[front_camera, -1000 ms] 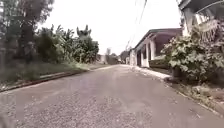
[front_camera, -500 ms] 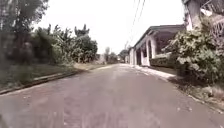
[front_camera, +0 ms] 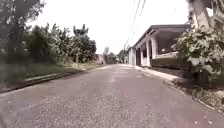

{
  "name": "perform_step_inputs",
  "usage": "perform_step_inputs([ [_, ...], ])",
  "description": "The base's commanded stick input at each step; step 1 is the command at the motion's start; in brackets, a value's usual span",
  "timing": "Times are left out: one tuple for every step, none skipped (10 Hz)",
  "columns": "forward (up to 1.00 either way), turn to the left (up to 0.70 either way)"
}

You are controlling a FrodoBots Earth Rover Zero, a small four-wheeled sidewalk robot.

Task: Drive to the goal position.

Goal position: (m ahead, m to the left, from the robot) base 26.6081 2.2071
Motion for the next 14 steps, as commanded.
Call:
perform_step_inputs([
  [0.7,0.0],
  [0.7,0.0],
  [0.7,0.0],
  [0.7,0.0],
  [0.7,0.0],
  [0.7,0.0],
  [0.7,0.0],
  [0.7,0.0],
  [0.7,0.0],
  [0.7,0.0],
  [0.7,0.0],
  [0.7,0.0],
  [0.7,0.0],
  [0.7,0.0],
])
